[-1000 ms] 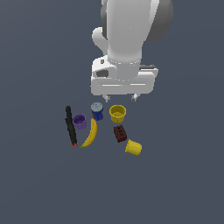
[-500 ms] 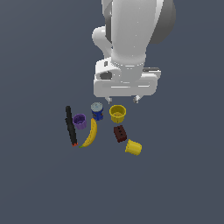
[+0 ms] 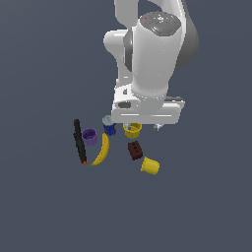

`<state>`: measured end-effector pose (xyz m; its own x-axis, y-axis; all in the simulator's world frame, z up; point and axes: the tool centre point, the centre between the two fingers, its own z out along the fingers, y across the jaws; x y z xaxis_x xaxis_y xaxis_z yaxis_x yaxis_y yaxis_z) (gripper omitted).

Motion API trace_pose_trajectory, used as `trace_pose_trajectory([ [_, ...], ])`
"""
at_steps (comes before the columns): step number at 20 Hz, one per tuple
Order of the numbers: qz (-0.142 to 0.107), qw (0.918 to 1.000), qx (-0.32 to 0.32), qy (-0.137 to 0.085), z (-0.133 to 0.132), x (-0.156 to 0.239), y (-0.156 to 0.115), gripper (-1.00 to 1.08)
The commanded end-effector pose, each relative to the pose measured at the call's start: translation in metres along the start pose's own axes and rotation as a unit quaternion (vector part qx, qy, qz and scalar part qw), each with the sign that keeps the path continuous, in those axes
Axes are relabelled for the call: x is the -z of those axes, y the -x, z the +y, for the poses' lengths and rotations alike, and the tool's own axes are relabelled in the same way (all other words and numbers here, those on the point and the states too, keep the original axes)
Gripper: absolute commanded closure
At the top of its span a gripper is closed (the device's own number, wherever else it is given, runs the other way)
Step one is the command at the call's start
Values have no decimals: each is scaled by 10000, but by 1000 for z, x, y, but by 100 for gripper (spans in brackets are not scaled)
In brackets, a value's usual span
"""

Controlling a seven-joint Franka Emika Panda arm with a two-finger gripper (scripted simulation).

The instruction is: Pick up a designated object from a clutter of objects.

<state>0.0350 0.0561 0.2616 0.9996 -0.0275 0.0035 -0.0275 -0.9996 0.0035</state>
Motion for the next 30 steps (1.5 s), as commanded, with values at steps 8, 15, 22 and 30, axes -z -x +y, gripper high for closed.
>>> trace_pose_trajectory([
  [8, -12, 9970, -774, -10, -31, -86, -32, -92],
  [15, -17, 9926, -1215, -14, -48, -139, -42, -92],
  [22, -20, 9898, -1426, -15, -56, -165, -45, -92],
  [30, -26, 9897, -1430, -13, -57, -173, -45, -92],
])
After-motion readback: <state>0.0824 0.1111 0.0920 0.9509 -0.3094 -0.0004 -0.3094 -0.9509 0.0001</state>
